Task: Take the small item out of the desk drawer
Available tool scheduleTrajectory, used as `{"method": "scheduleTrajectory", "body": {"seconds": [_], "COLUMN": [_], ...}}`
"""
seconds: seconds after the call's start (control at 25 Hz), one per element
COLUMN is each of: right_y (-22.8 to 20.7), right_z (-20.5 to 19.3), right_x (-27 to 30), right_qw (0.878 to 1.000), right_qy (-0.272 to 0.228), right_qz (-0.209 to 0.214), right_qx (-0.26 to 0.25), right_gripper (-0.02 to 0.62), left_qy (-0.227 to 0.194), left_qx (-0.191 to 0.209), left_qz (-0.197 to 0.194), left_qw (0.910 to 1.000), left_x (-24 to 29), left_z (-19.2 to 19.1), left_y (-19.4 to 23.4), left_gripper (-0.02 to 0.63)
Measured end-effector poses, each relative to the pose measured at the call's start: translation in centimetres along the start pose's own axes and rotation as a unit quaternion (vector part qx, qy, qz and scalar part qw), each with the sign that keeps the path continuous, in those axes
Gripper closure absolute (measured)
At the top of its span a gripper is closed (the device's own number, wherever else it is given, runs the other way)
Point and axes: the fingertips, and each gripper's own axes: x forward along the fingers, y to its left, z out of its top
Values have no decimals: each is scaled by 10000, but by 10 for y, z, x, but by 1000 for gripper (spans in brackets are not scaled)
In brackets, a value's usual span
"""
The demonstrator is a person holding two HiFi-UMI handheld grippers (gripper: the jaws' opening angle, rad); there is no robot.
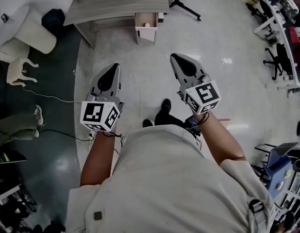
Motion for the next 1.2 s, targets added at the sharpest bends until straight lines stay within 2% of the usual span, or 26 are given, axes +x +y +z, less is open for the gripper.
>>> {"method": "scheduleTrajectory", "body": {"seconds": [0.28, 0.88, 1.2], "right_y": [-45, -201, -248], "right_z": [-5, -9, -12], "right_x": [19, 55, 64], "right_qw": [9999, 9997, 9993], "right_qy": [69, 93, 51], "right_qz": [86, 245, 358], "right_qx": [-104, -5, 81], "right_gripper": [578, 578, 578], "left_qy": [67, 131, 230], "left_qx": [17, 100, 183], "left_qz": [-34, -84, 49], "left_qw": [10000, 9998, 9996], "left_x": [57, 225, 268], "left_z": [-4, 0, 1], "left_y": [-6, -43, -51], "left_gripper": [591, 591, 591]}}
